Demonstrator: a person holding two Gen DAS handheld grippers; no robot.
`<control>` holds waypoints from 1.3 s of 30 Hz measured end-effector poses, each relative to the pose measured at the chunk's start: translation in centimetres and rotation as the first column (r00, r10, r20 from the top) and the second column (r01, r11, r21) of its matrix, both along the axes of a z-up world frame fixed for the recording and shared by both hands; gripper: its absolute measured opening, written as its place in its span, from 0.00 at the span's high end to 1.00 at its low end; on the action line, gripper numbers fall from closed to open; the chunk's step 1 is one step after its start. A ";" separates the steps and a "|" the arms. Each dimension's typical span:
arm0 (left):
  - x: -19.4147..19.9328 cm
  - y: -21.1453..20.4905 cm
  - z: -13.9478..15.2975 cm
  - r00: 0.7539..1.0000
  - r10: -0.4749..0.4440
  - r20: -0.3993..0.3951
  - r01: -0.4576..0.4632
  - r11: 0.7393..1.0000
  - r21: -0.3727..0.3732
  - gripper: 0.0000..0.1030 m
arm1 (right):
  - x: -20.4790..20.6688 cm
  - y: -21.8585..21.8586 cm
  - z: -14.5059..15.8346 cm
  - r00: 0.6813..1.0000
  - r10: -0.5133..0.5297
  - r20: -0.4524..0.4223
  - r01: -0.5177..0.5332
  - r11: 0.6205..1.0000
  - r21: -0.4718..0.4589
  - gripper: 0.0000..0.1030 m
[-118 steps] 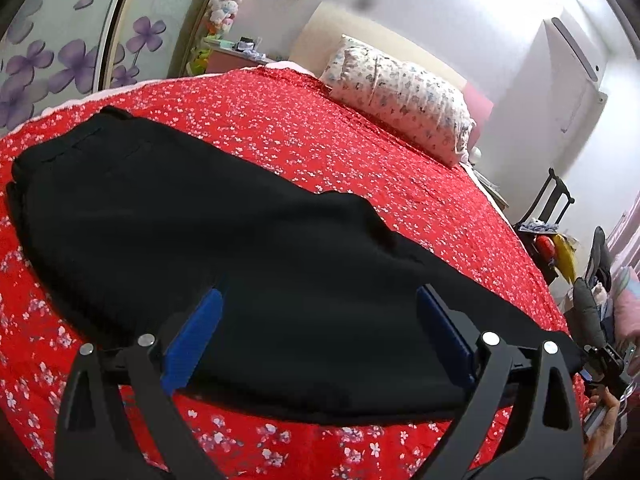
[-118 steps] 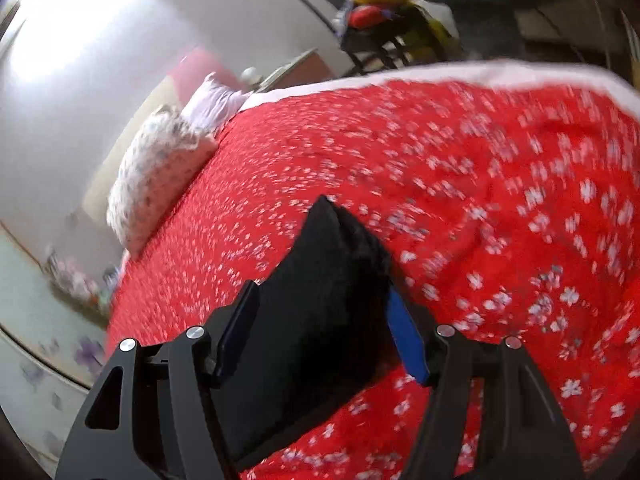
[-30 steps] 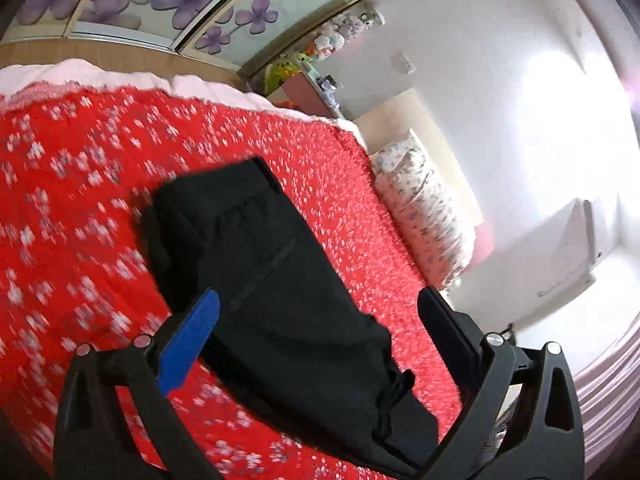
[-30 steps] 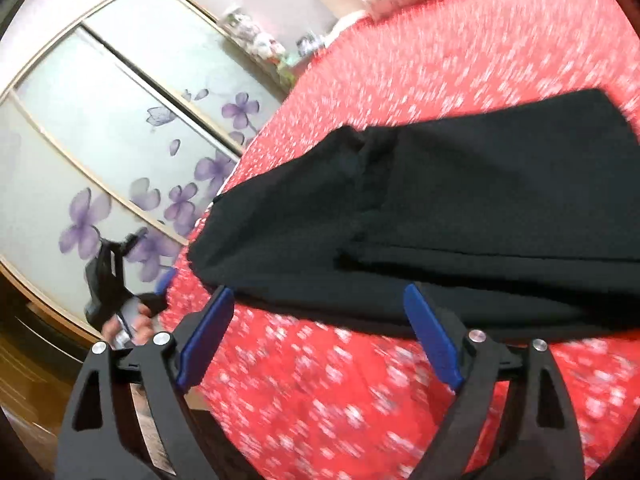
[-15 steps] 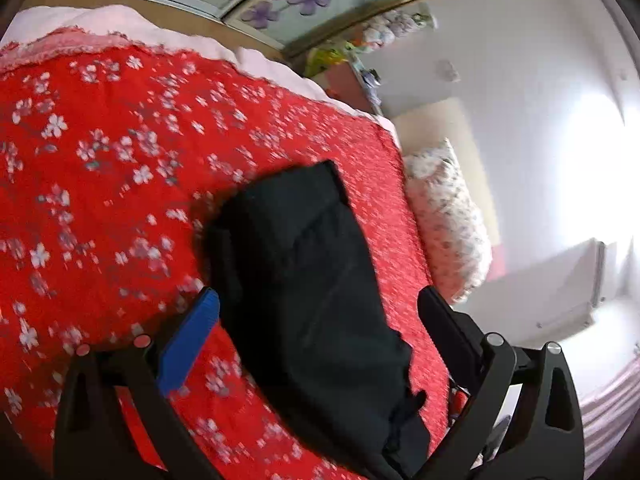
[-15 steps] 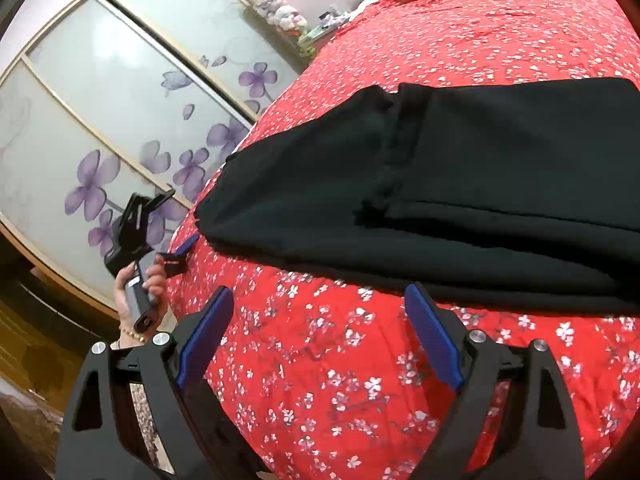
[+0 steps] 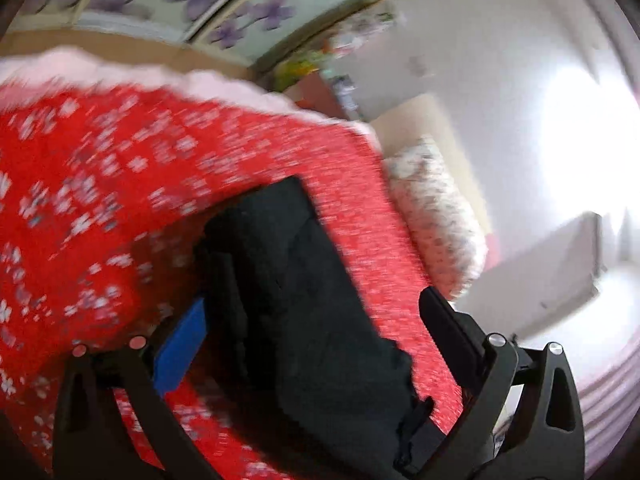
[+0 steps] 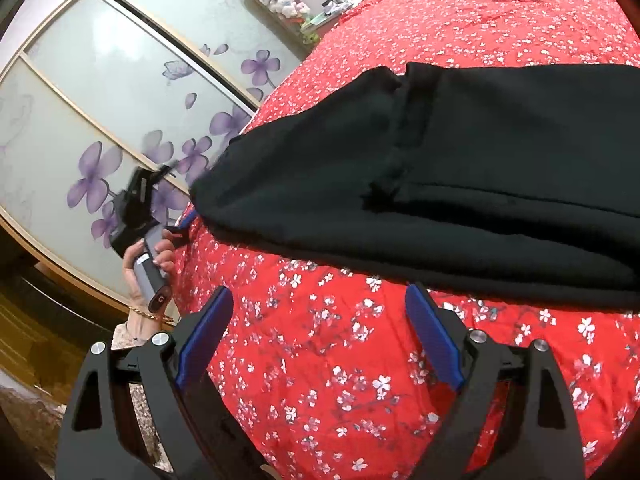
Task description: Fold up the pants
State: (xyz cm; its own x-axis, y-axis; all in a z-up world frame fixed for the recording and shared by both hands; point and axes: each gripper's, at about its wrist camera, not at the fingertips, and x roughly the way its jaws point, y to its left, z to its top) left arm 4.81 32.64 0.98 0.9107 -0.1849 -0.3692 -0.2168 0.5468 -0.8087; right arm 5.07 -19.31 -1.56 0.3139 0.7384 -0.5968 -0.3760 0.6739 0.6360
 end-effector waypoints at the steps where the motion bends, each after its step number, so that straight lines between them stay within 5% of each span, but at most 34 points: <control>1: 0.0 -0.2 0.5 1.000 -0.012 0.026 0.011 1.000 0.019 0.02 | 0.0 0.0 -0.1 1.000 -0.001 -0.003 0.001 1.000 -0.002 0.13; 6: 1.2 0.3 -1.4 0.995 0.035 -0.093 -0.035 0.999 -0.005 0.02 | -0.1 0.0 -0.1 1.000 0.003 -0.012 -0.003 1.000 0.003 0.13; 11: 1.4 1.2 -2.3 0.990 0.072 -0.118 -0.081 0.994 -0.071 0.02 | -0.2 0.1 0.0 1.000 0.011 0.003 -0.011 1.000 -0.012 0.13; 15: 2.6 0.2 -2.1 0.978 0.086 -0.190 -0.084 0.996 0.017 0.06 | -0.3 -0.3 0.1 1.000 0.007 0.007 -0.007 1.000 -0.014 0.13; 18: 3.2 -0.4 -2.0 0.966 0.110 -0.233 -0.099 0.993 0.059 0.18 | -0.4 -0.7 0.4 1.000 -0.001 0.014 0.001 1.000 -0.005 0.13; 21: 2.8 -0.1 -2.1 0.957 0.144 -0.253 -0.135 0.989 0.055 0.41 | -0.5 -1.1 0.8 1.000 -0.001 0.022 0.001 1.000 0.012 0.13; 23: 2.4 0.0 -2.2 0.942 0.183 -0.282 -0.166 0.983 0.083 0.68 | -0.7 -1.3 1.0 1.000 0.002 0.027 -0.003 1.000 0.021 0.13; 31: 2.4 -2.3 1.2 0.950 0.194 -0.243 -0.117 0.947 0.298 0.77 | -1.5 -1.8 2.4 0.998 0.019 0.060 -0.022 0.999 0.039 0.13; 39: 4.0 -8.8 8.1 0.987 0.072 -0.143 0.004 0.879 0.476 0.78 | -1.6 -4.6 3.5 0.995 -0.052 0.085 0.044 0.994 0.095 0.13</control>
